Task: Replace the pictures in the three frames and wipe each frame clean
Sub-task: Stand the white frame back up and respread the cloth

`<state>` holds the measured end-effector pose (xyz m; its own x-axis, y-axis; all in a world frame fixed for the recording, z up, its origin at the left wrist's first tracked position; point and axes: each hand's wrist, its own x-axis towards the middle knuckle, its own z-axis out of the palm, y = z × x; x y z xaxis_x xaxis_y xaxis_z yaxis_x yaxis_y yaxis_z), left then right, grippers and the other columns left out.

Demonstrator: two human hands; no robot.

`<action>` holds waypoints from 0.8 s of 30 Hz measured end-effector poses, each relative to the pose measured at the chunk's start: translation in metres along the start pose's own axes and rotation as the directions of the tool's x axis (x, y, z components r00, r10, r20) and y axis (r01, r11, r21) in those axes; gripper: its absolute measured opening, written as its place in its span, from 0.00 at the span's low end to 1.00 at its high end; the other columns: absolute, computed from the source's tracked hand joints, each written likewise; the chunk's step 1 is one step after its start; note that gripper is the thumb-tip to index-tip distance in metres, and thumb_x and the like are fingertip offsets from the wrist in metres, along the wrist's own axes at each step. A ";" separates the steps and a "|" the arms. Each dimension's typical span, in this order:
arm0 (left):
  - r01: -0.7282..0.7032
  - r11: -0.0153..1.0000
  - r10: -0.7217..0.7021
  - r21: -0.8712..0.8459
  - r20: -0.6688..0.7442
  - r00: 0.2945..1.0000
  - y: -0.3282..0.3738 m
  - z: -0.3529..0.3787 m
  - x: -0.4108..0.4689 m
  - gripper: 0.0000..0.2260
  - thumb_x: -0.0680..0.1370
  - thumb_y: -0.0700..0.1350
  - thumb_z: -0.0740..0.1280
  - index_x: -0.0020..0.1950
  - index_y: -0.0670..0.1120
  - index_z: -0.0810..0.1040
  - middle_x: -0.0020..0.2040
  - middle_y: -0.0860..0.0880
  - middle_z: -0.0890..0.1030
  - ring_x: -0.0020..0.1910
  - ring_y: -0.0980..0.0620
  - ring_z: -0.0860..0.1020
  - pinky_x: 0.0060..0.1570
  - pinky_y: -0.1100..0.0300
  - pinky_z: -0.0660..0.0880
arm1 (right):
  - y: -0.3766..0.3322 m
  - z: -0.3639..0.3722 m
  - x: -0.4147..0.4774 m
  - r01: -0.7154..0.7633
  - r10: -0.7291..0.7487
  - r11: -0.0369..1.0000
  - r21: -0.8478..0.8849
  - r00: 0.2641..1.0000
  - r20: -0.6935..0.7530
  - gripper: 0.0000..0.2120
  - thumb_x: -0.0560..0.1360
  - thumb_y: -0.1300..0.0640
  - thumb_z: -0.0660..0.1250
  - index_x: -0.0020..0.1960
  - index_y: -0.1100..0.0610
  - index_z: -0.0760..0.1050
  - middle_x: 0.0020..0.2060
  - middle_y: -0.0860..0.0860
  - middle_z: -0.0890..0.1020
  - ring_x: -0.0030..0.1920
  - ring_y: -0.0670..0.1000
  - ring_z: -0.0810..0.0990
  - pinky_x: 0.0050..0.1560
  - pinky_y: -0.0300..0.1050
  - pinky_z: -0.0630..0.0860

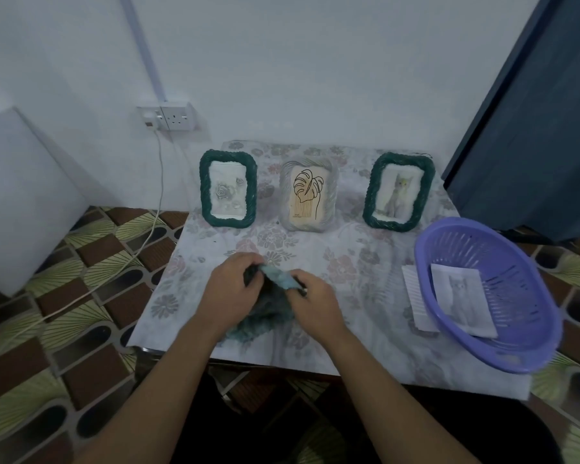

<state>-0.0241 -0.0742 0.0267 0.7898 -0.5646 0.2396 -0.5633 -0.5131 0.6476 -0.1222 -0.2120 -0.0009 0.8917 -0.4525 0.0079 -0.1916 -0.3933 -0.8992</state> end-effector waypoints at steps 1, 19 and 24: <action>0.008 1.000 -0.007 -0.028 0.014 1.000 0.005 -0.004 0.000 0.06 0.78 0.39 0.67 0.54 0.46 0.79 0.49 0.55 0.79 0.46 0.58 0.76 0.46 0.77 0.67 | -0.007 -0.008 0.000 0.013 -0.013 0.999 0.033 1.000 -0.014 0.07 0.78 0.61 0.65 0.49 0.55 0.81 0.39 0.50 0.82 0.40 0.50 0.79 0.42 0.44 0.73; -0.001 0.930 0.007 -0.367 0.015 1.000 0.067 -0.024 0.010 0.05 0.80 0.58 0.62 0.50 0.61 0.77 0.48 0.59 0.80 0.49 0.62 0.77 0.46 0.65 0.71 | -0.071 -0.112 0.005 -0.041 0.034 0.996 -0.081 0.996 -0.086 0.23 0.78 0.55 0.65 0.28 0.51 0.58 0.18 0.43 0.61 0.22 0.45 0.59 0.32 0.45 0.57; -0.035 0.959 0.075 -0.280 0.134 0.988 0.073 -0.028 0.007 0.15 0.74 0.42 0.74 0.53 0.59 0.77 0.48 0.59 0.80 0.46 0.64 0.78 0.42 0.74 0.71 | -0.065 -0.126 -0.002 -0.022 0.017 0.999 -0.048 0.993 -0.118 0.24 0.80 0.52 0.65 0.29 0.52 0.58 0.20 0.44 0.60 0.24 0.44 0.59 0.30 0.44 0.55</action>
<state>-0.0527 -0.0976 0.0952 0.7057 -0.6831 0.1880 -0.4998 -0.2919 0.8155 -0.1632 -0.2860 0.1126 0.8341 -0.5498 0.0444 -0.2307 -0.4208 -0.8773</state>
